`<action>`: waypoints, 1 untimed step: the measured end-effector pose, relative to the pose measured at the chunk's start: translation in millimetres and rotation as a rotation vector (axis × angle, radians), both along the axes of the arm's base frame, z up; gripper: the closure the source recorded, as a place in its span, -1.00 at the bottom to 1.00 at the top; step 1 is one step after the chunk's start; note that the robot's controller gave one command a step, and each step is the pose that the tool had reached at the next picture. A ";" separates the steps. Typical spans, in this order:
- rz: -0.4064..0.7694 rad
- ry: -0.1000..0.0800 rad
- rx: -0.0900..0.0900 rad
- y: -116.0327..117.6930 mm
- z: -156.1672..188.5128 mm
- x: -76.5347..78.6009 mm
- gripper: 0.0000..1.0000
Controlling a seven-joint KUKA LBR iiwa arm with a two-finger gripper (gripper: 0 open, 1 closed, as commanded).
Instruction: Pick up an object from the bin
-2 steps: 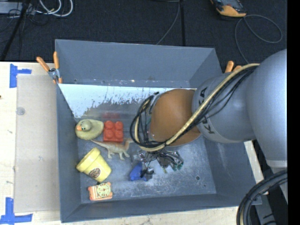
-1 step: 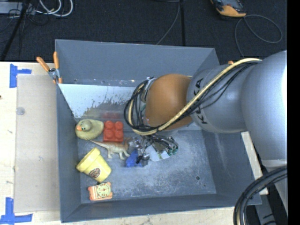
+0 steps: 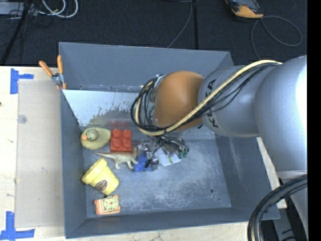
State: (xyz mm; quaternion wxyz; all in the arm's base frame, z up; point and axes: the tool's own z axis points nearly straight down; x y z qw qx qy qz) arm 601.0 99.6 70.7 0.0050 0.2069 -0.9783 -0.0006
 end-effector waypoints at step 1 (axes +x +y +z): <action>0.006 -0.004 0.004 -18.8 144.9 -1.0 1.00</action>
Offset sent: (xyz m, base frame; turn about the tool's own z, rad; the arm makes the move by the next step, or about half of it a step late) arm 0.0000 0.0000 0.0000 0.0000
